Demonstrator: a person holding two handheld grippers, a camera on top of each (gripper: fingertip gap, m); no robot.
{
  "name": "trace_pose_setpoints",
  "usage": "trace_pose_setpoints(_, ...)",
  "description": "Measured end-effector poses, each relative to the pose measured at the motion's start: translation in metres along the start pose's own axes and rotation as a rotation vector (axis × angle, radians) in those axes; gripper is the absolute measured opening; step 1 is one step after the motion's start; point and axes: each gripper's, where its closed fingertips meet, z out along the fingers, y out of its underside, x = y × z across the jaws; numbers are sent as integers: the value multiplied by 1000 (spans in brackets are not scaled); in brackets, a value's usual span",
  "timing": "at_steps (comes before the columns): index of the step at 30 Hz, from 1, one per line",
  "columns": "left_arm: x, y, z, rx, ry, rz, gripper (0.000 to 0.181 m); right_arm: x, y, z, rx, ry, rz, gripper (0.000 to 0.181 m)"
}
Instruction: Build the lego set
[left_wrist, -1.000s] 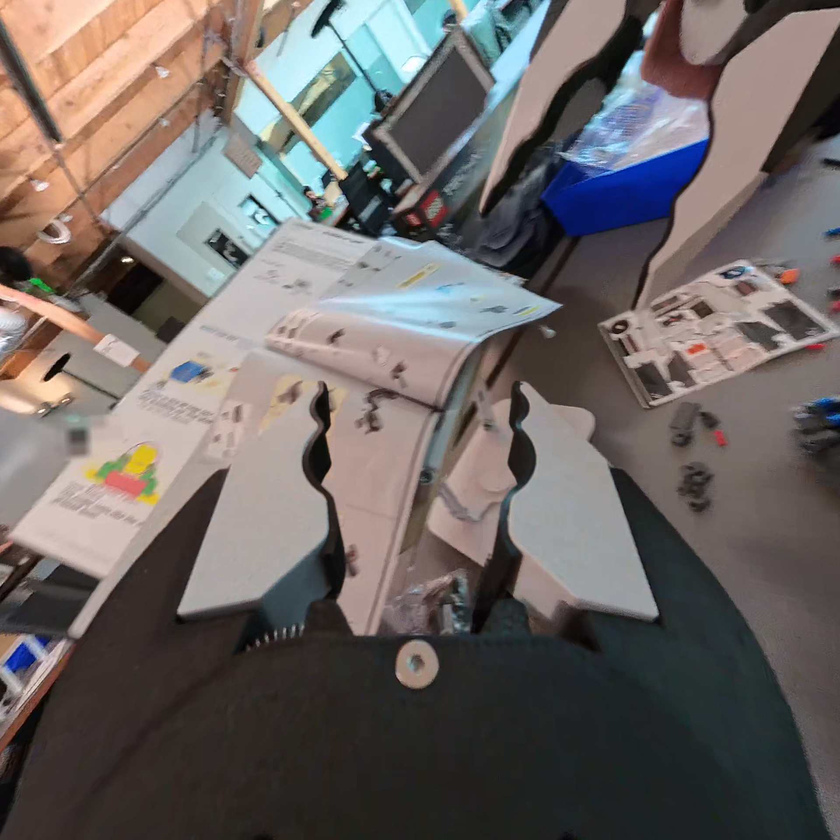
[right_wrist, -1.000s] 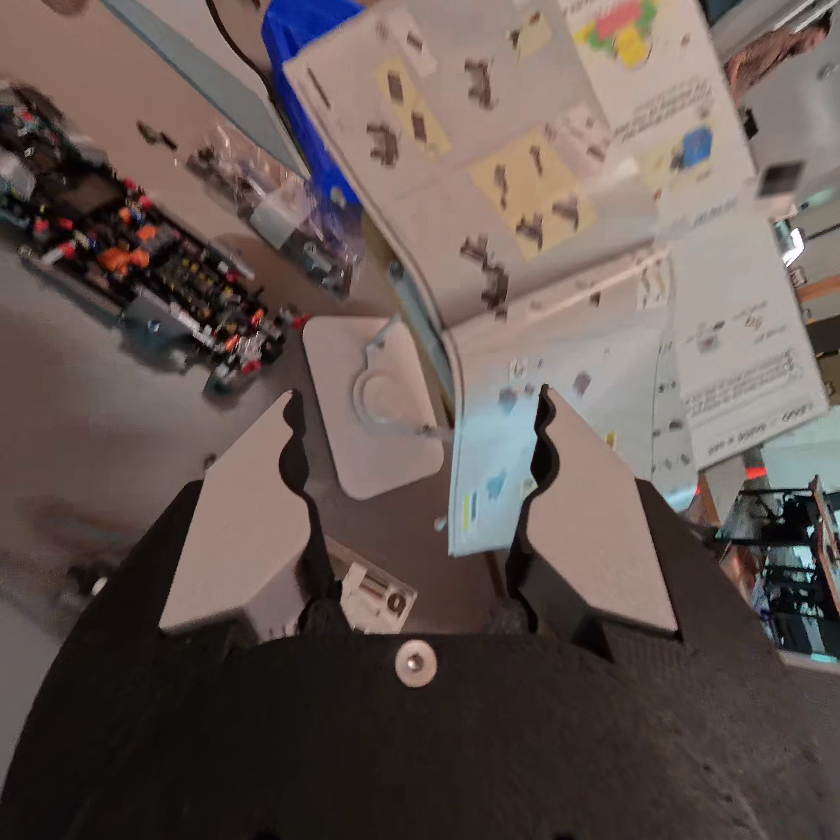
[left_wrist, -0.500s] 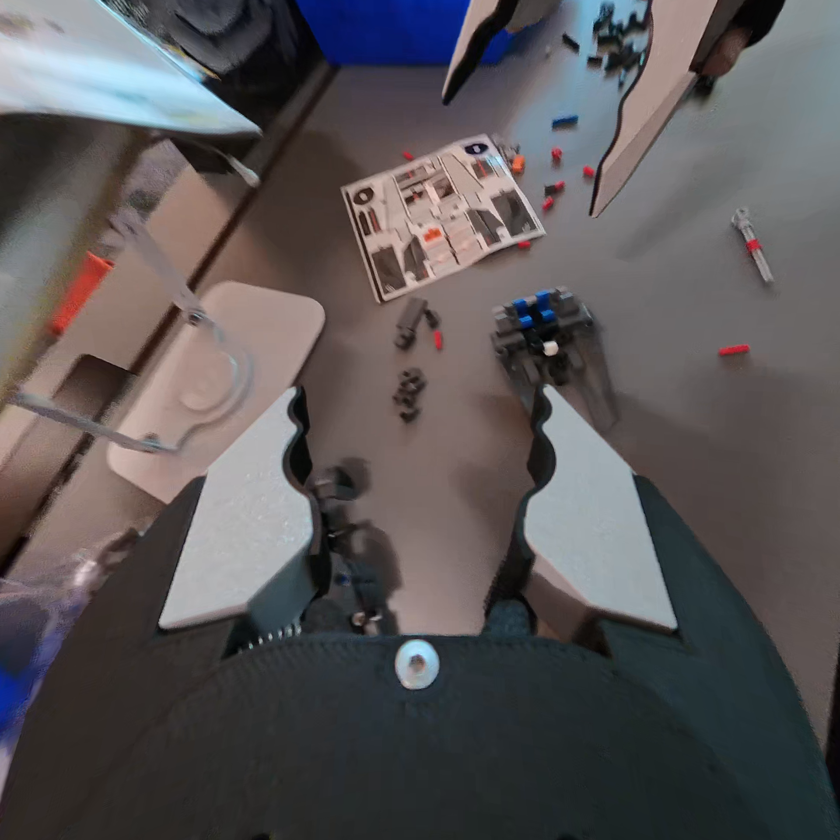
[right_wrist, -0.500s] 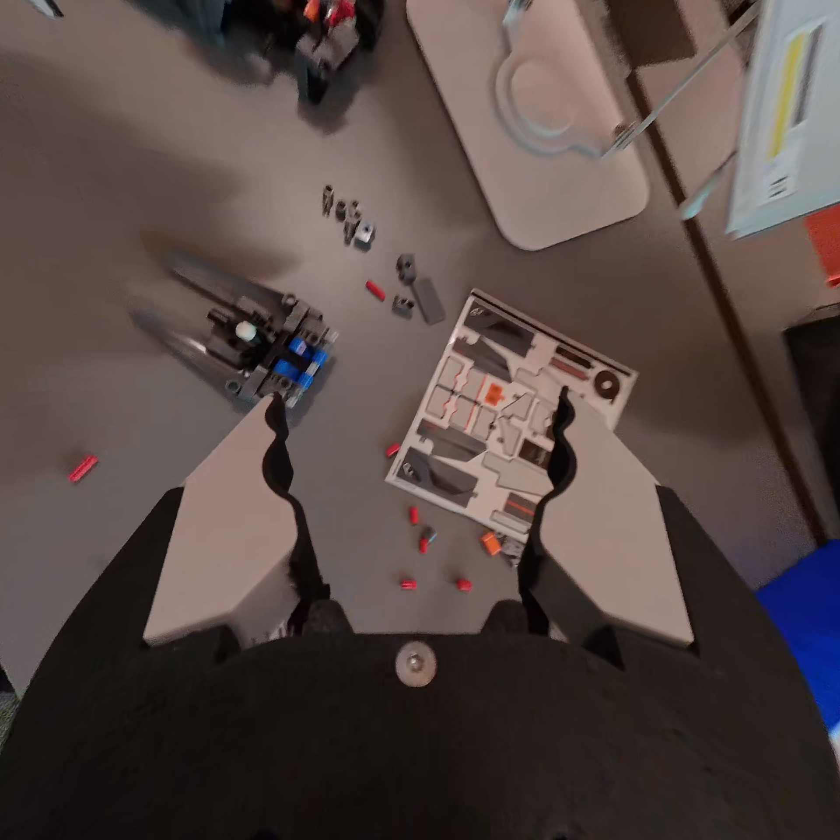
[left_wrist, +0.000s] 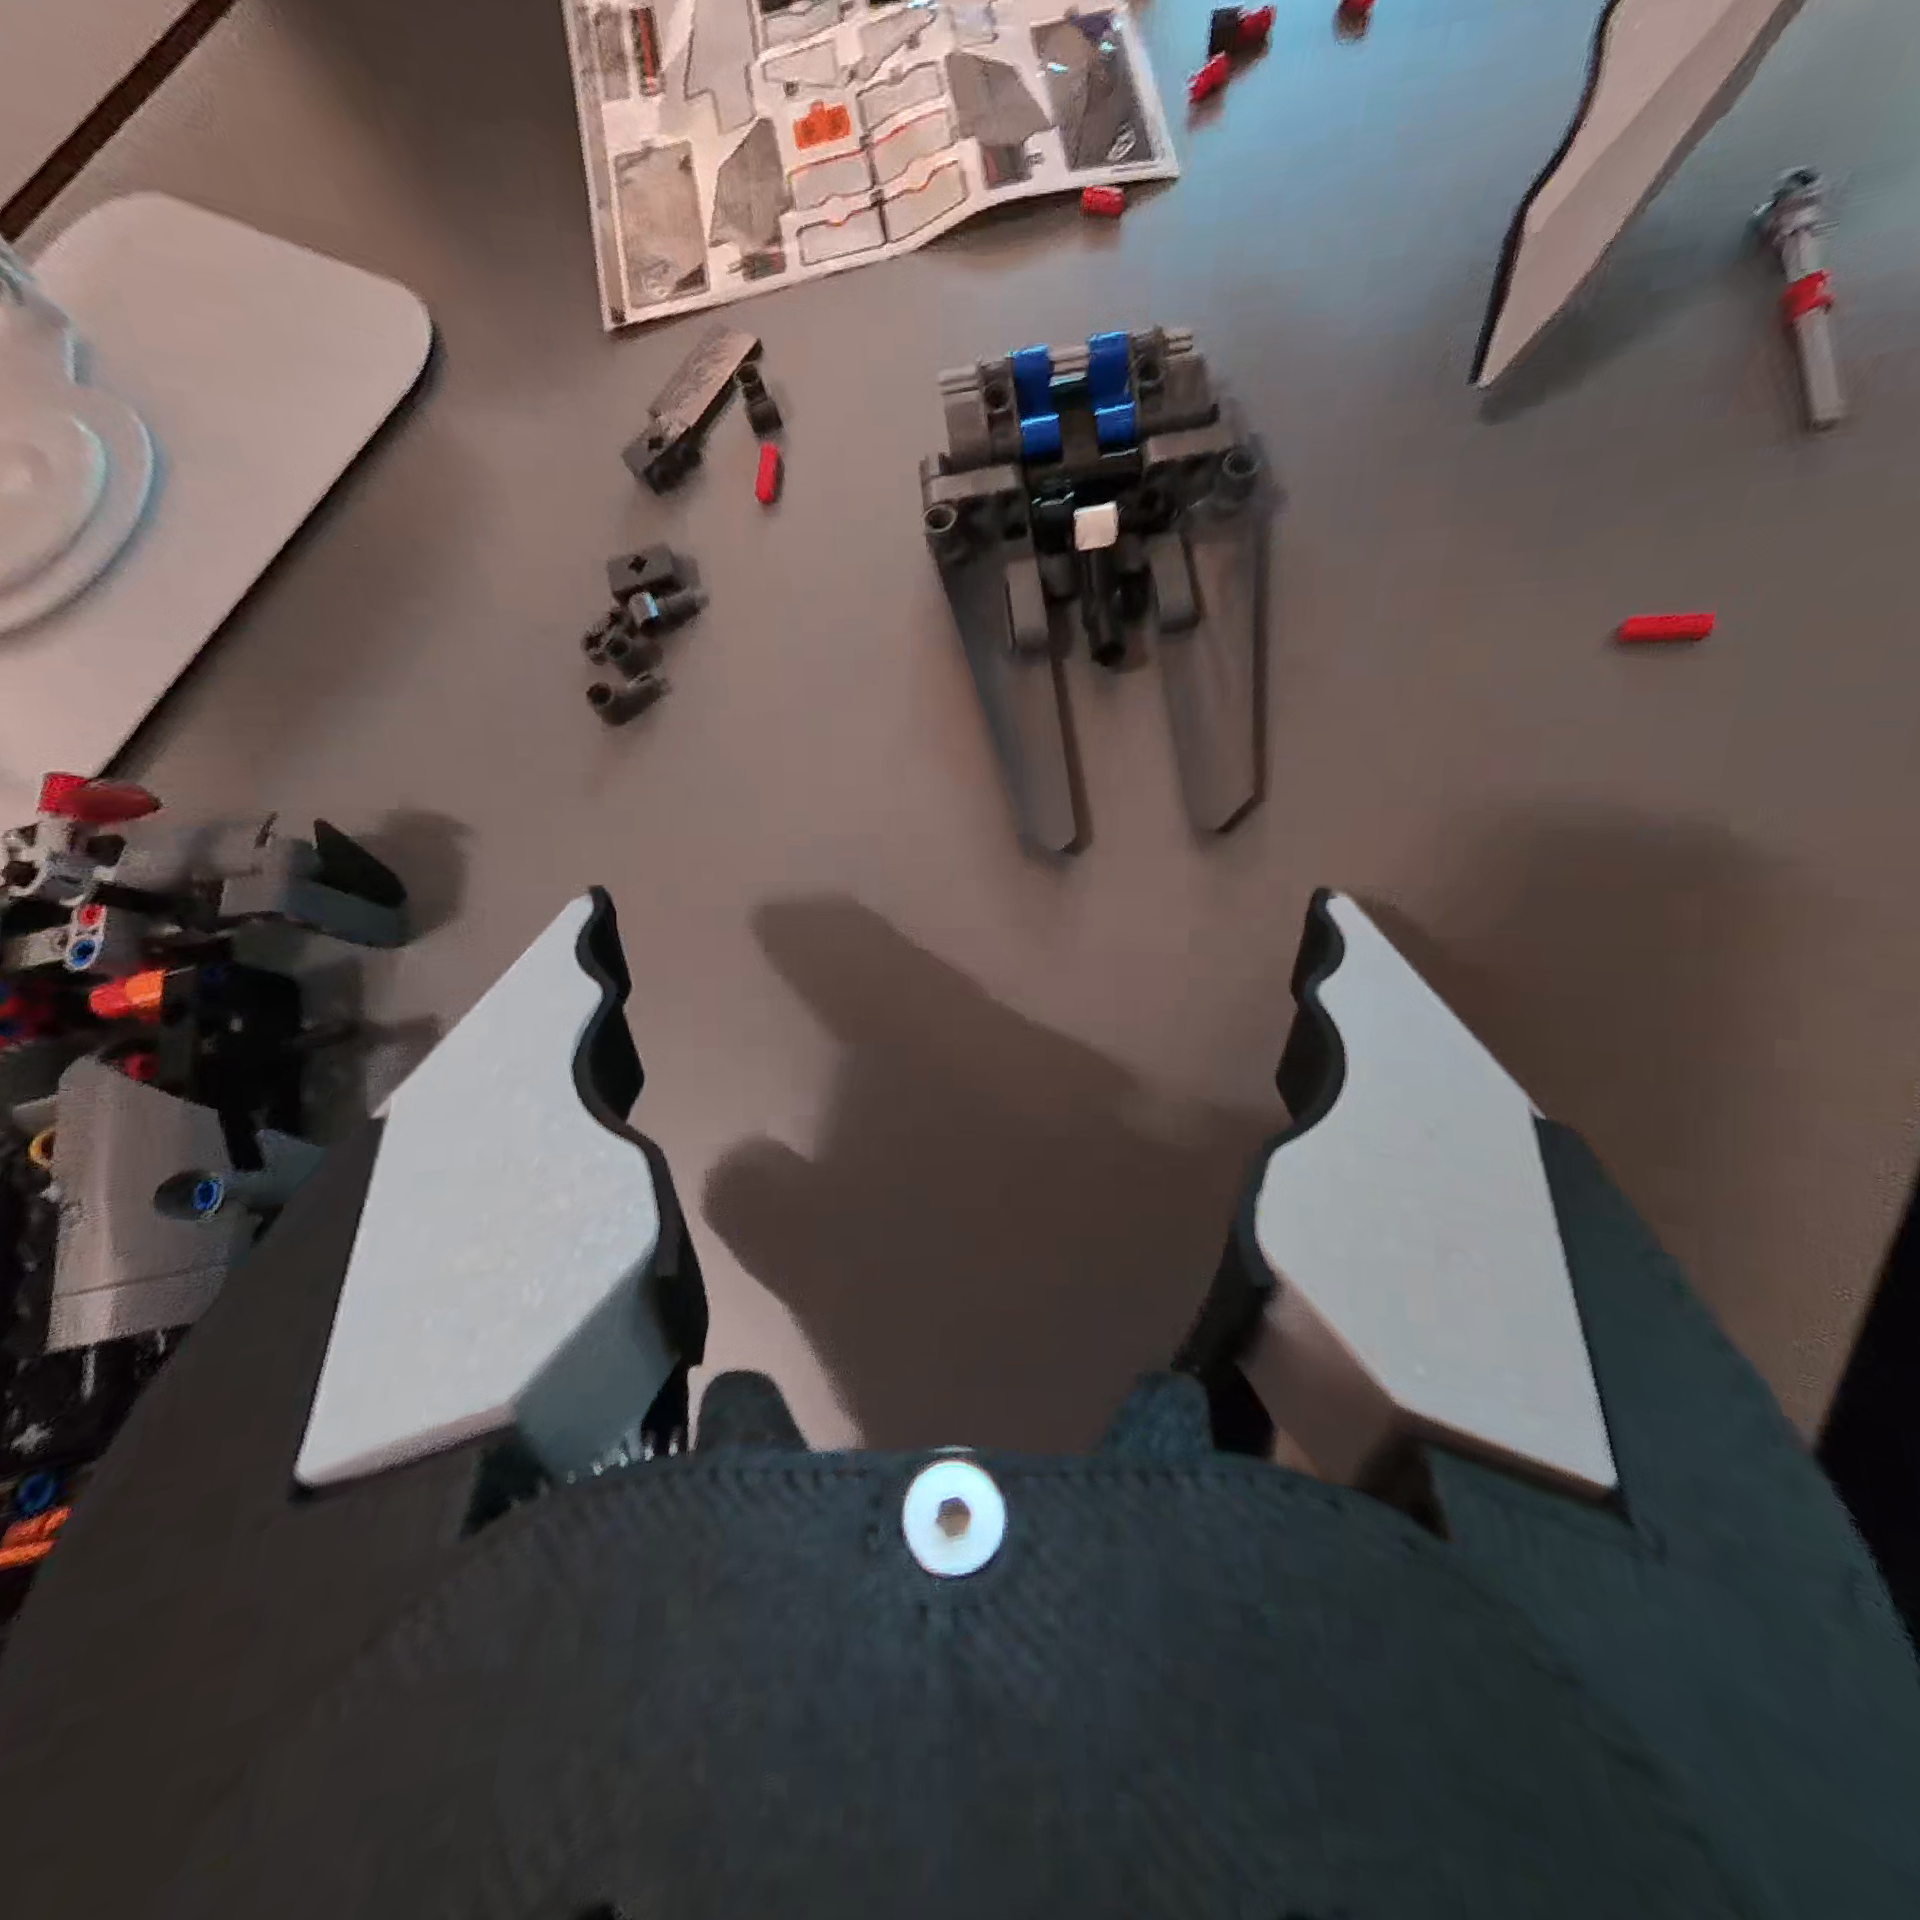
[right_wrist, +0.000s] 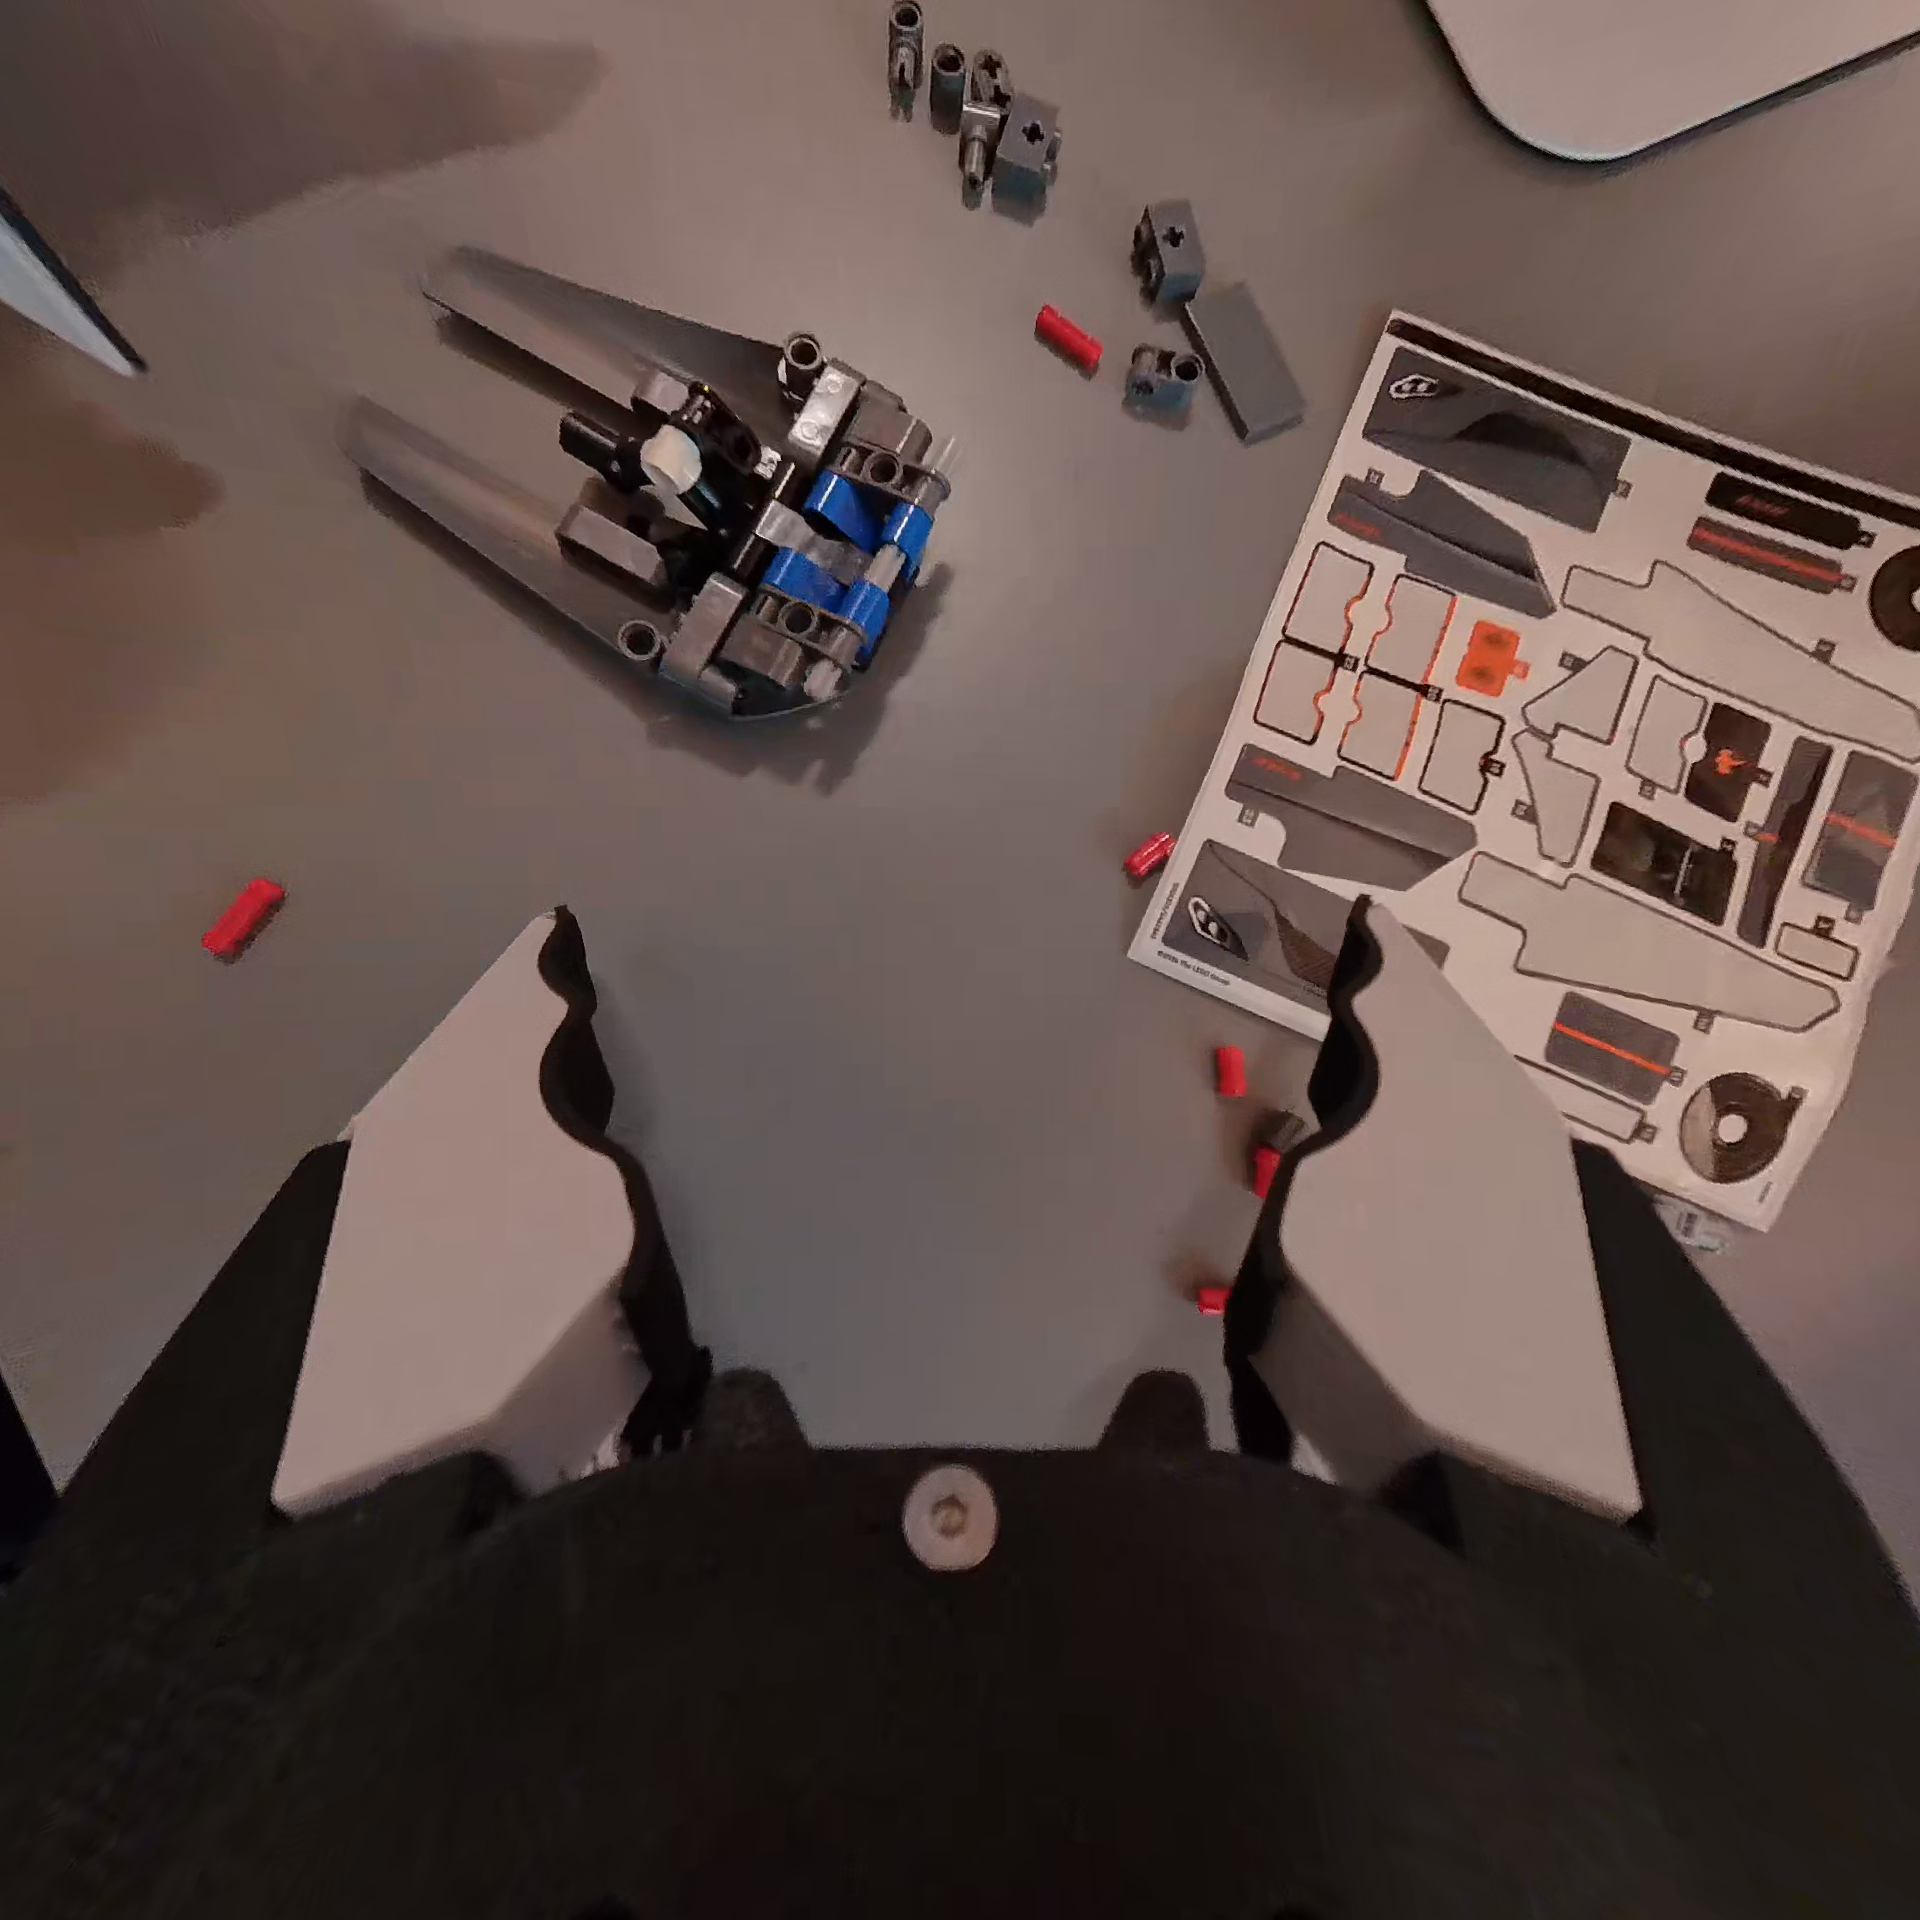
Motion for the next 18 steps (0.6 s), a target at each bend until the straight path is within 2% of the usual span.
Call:
trace_pose_setpoints(2, -5, 2, 0, 4, -36, 4, 125, 1, 4, 3, -3, 1, -1, 136)
trace_pose_setpoints(7, -7, 9, 5, -8, -23, -34, 120, 2, 9, 12, 1, -29, 41, 135)
trace_pose_setpoints(11, -12, 14, 7, -28, -27, -44, 101, 4, 11, 15, -10, -48, 92, 139)
trace_pose_setpoints(16, -10, 14, 8, -25, 6, -38, 97, 7, 10, 17, 3, -43, 106, 141)
trace_pose_setpoints(18, -14, 15, 8, -27, -16, -48, 104, 11, 10, 18, 13, -23, 137, 142)
